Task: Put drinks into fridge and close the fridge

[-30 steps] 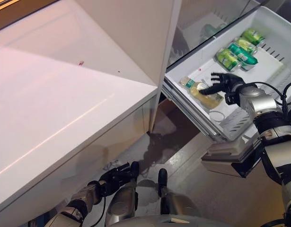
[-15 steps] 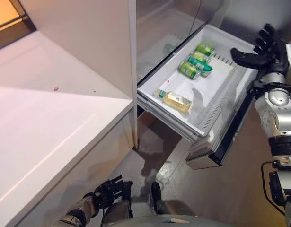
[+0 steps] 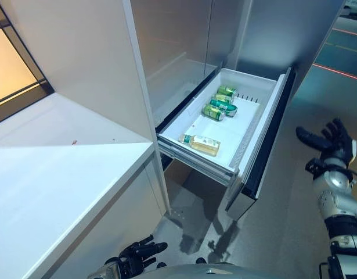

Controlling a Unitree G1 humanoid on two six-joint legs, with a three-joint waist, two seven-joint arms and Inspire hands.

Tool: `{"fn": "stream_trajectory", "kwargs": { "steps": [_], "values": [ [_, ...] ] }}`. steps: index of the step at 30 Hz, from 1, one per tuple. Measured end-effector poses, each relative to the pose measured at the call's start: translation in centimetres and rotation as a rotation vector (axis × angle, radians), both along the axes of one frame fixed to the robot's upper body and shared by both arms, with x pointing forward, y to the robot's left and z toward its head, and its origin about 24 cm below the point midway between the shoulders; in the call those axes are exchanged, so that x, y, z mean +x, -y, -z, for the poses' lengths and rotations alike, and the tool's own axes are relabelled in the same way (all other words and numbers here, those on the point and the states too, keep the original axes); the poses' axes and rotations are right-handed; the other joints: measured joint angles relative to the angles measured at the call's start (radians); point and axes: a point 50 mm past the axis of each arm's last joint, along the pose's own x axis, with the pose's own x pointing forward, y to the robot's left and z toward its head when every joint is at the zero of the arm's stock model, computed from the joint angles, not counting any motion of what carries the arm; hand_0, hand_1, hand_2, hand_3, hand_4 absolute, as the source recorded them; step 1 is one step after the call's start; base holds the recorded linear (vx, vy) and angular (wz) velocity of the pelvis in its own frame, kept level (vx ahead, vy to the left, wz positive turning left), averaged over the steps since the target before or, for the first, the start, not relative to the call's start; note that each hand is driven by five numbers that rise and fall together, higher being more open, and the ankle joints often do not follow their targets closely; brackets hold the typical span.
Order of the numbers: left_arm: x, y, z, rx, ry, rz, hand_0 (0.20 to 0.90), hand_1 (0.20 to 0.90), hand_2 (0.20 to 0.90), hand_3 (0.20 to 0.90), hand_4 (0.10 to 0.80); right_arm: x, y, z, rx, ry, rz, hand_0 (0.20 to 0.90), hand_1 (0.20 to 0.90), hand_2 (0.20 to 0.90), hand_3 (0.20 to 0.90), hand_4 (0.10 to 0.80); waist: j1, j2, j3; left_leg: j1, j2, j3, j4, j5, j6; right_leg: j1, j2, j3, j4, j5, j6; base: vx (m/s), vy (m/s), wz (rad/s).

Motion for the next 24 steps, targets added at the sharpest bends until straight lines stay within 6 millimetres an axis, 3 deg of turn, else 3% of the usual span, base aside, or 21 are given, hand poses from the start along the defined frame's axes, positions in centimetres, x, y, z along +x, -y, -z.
{"fn": "stream_trajectory", "kwargs": {
  "steps": [3,4,8,10,15,19,24],
  "values": [
    [2.0,0.4,-0.5,0.002,0.046,0.033,0.900,0.900,0.900,0.900,0.800,0.3,0.0,-0.6,0.055,0.078,0.039,0.900,0.900,0.900,0.900,0.800,0.013,0.021,0.037,-0.100,-0.007,-0.005,0.090,-0.015,0.003,-0.109,0.002,-0.005,0.107,-0.024,0.003,-0.381,0.002,0.08],
    [3.9,0.6,-1.0,0.007,0.091,0.036,0.900,0.900,0.900,0.900,0.800,1.2,-0.1,-1.5,0.097,0.143,0.051,0.900,0.900,0.900,0.900,0.800,0.017,0.026,0.078,-0.171,-0.012,-0.012,0.149,-0.020,0.007,-0.188,0.000,-0.012,0.191,-0.040,0.002,-0.260,0.011,0.09],
    [7.9,0.3,-2.7,0.037,0.201,0.005,0.900,0.900,0.900,0.900,0.800,3.2,-0.8,-3.7,0.174,0.253,0.055,0.900,0.900,0.900,0.900,0.800,0.054,0.002,0.180,-0.316,-0.033,-0.012,0.282,-0.049,0.013,-0.371,-0.018,-0.012,0.398,-0.109,0.006,-0.200,0.040,0.04],
    [8.8,0.1,-3.2,0.045,0.227,-0.014,0.900,0.900,0.900,0.900,0.800,3.7,-1.2,-4.0,0.210,0.282,0.051,0.900,0.900,0.900,0.900,0.800,0.069,-0.010,0.201,-0.362,-0.052,-0.030,0.328,-0.056,0.019,-0.421,-0.024,-0.009,0.451,-0.119,0.008,-0.094,0.057,0.01],
    [10.2,-0.5,-4.1,0.060,0.278,-0.059,0.900,0.900,0.900,0.900,0.800,4.7,-2.1,-4.7,0.331,0.381,-0.030,0.900,0.900,0.900,0.900,0.800,0.069,-0.029,0.247,-0.460,-0.068,-0.033,0.397,-0.067,0.030,-0.517,-0.042,-0.008,0.529,-0.128,0.016,-0.072,0.073,-0.02],
    [10.5,-0.9,-4.3,0.054,0.305,-0.101,0.900,0.900,0.900,0.900,0.800,5.7,-3.7,-4.8,0.512,0.533,-0.220,0.900,0.900,0.900,0.900,0.800,0.068,-0.029,0.271,-0.493,-0.071,-0.032,0.422,-0.068,0.038,-0.546,-0.046,-0.007,0.551,-0.128,0.016,-0.016,0.058,-0.03],
    [10.8,-0.8,-4.6,0.043,0.340,-0.117,0.900,0.900,0.900,0.900,0.800,6.0,-5.0,-5.2,0.511,0.604,-0.368,0.900,0.900,0.900,0.900,0.800,0.069,-0.019,0.289,-0.519,-0.077,-0.054,0.416,-0.067,0.037,-0.569,-0.059,-0.042,0.547,-0.126,0.019,0.003,0.052,0.00]
  ]
}}
